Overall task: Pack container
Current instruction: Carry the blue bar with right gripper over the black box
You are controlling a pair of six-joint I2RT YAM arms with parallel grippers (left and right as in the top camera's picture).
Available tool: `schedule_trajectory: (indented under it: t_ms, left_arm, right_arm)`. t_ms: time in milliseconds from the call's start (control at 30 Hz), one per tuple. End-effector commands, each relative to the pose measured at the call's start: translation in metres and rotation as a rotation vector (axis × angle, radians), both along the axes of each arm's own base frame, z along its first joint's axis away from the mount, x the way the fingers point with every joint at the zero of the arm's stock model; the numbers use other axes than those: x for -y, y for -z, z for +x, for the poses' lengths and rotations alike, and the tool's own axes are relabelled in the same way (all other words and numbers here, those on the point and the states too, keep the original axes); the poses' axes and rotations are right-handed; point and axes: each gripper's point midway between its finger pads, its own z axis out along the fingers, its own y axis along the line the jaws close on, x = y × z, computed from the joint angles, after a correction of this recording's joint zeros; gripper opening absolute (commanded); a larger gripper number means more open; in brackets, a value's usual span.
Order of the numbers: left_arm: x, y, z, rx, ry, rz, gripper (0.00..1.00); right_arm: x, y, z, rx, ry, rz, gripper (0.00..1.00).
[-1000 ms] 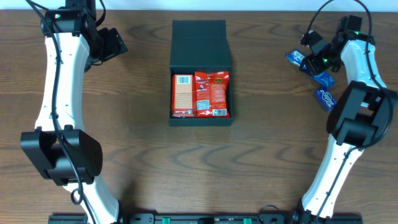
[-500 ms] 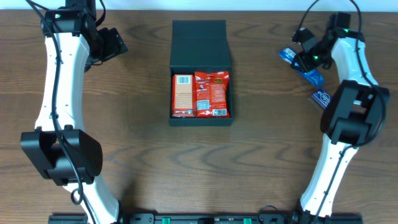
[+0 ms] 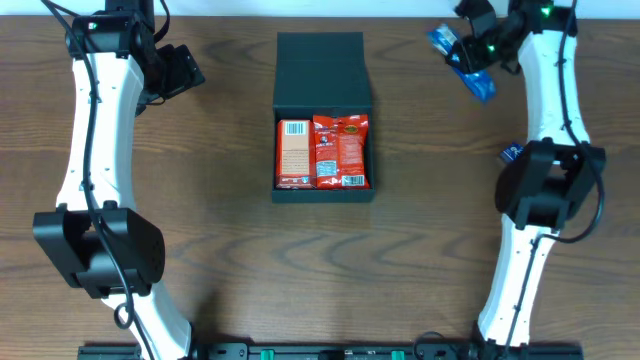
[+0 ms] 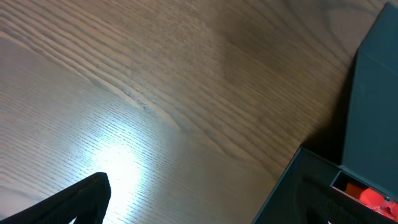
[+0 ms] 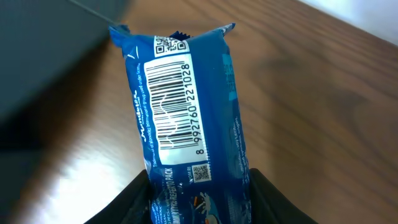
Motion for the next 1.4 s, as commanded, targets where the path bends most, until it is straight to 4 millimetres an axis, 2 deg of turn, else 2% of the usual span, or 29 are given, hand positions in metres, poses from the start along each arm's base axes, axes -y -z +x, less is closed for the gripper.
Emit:
schedule_trajectory:
  t_ms: [0,100,167,233,400,500,600,800,867,900,1133,1367]
  left_arm:
    - [-0.008,-0.007,0.001,0.012,0.012,0.042,0.95]
    - [-0.009,-0.007,0.001,0.009,0.035,0.056,0.95]
    - [-0.014,-0.007,0.0,0.004,0.026,0.083,0.95]
    - [-0.019,-0.007,-0.001,-0.001,0.019,0.107,0.95]
    - [-0.021,-0.008,-0.002,-0.006,0.034,0.129,0.95]
    - [-0.021,-0.008,-0.002,-0.006,0.034,0.128,0.95]
    - [-0.021,-0.008,-0.002,-0.006,0.034,0.128,0.95]
    - [-0.021,-0.008,-0.002,-0.006,0.034,0.128,0.95]
    - [-0.021,-0.008,-0.002,-0.005,0.034,0.128,0.95]
    - [-0.021,-0.008,-0.002,-0.005,0.034,0.128,0.95]
    - [-0.021,-0.008,-0.002,-0.005,0.034,0.128,0.95]
    - [-0.021,-0.008,-0.002,-0.005,0.034,0.128,0.95]
  right_arm:
    - [-0.055,-0.026,-0.003,0.002,-0.033,0.102,0.29]
    - [-0.091,-0.035,-0.013,-0.022,-0.061,0.12,0.31]
    - [-0.123,-0.039,-0.022,-0.052,-0.072,0.141,0.31]
    - [-0.156,-0.038,-0.033,-0.087,-0.085,0.16,0.31]
    - [-0.216,-0.036,-0.062,-0.173,-0.099,0.189,0.31]
    - [-0.245,-0.034,-0.079,-0.222,-0.103,0.198,0.29]
    - [-0.262,-0.031,-0.092,-0.254,-0.088,0.18,0.28]
    - [-0.264,-0.019,-0.109,-0.342,0.093,0.111,0.27]
    - [-0.257,-0.013,-0.114,-0.38,0.195,0.083,0.27]
    - [-0.254,-0.012,-0.116,-0.399,0.233,0.075,0.31]
    - [-0.232,0.004,-0.137,-0.508,0.407,-0.006,0.29]
    - [-0.207,0.039,-0.153,-0.578,0.56,-0.137,0.25]
